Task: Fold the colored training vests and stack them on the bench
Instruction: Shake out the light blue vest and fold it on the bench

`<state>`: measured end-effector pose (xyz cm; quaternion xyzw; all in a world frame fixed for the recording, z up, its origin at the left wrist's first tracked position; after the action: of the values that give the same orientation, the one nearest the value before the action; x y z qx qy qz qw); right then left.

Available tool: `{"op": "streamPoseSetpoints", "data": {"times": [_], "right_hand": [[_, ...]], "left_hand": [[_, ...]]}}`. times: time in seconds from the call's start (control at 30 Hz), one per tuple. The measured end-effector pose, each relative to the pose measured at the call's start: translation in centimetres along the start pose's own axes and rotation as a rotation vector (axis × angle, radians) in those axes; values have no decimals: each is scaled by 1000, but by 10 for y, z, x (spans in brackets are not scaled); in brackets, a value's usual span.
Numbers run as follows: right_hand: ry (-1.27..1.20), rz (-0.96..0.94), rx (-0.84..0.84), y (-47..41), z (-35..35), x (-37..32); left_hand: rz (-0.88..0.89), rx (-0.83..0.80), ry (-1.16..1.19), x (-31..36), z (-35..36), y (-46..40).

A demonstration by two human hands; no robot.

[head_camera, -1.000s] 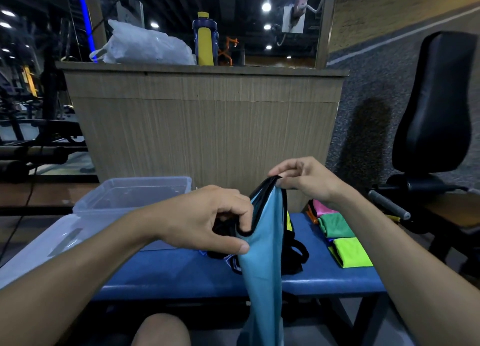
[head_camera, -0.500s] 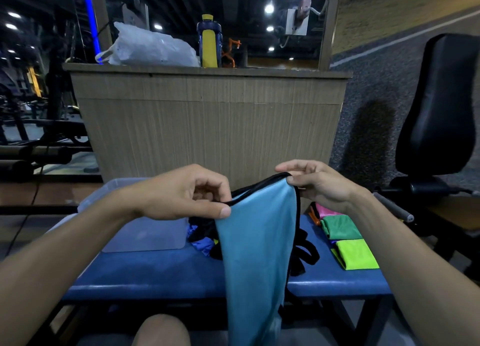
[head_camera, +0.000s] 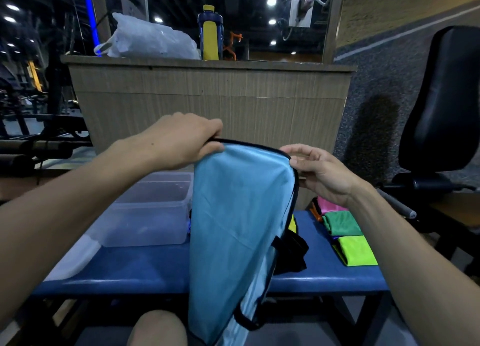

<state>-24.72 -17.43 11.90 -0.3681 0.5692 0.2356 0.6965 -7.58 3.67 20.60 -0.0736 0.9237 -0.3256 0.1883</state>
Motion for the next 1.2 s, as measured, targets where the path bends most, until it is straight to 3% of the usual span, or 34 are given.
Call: {"op": "streamPoseSetpoints", "data": {"times": [0.17, 0.27, 0.4, 0.63, 0.8, 0.93, 1.1, 1.2], "right_hand": [[68, -163, 254, -5, 15, -4], [180, -286, 303, -4, 22, -9], [266, -360, 302, -4, 15, -3], [227, -266, 227, -4, 8, 11], [-18, -79, 146, 0, -1, 24], [-197, 52, 159, 17, -20, 50], [-227, 147, 251, 50, -60, 60], [-57, 151, 277, 46, -89, 18]], "left_hand": [[16, -37, -177, 13, 1, -15], [5, -76, -194, 10, 4, -21], [-53, 59, -93, 2, -4, -26], [-116, 118, 247, -1, -10, -31], [-195, 76, 573, 18, -23, -37], [-260, -66, 943, 50, -15, -35], [-352, -90, 1251, 105, 13, -35], [-407, -56, 1458, 118, 19, -40]]}}
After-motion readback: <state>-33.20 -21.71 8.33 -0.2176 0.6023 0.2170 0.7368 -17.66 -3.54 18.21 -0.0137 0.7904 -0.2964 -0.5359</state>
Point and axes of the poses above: each hand's wrist, its own y-axis away from the middle knuckle, its own z-axis out of the palm, x = y × z, the point moved 4 cm from there along -y, towards the middle knuckle, and after that the axes turned 14 degrees about x, right-handed, at the moved point
